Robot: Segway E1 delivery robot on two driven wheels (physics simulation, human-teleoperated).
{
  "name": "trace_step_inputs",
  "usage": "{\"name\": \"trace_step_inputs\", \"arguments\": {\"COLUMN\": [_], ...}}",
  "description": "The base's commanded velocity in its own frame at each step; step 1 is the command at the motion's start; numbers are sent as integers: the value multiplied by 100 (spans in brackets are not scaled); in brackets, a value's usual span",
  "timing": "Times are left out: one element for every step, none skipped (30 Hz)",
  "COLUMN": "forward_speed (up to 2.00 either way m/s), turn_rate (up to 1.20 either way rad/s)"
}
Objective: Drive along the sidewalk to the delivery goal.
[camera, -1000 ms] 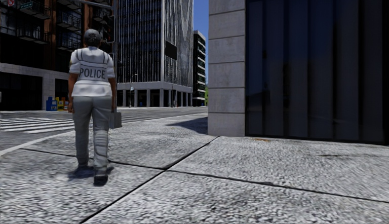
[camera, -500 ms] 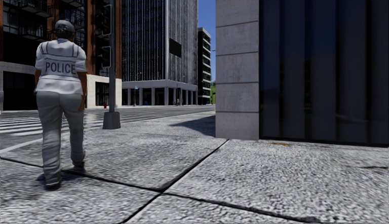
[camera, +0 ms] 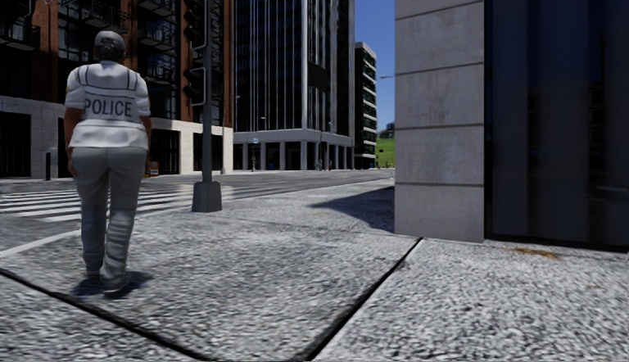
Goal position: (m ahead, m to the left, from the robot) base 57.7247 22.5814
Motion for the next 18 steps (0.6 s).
{"name": "trace_step_inputs", "arguments": {"forward_speed": [127,127,127,127,127,127,127,127,127,127,127,127,127,127,127,127,127,127], "turn_rate": [31,23,7,0,0,0,0,0,0,0,0,0,0,0,0,0,0,0]}}
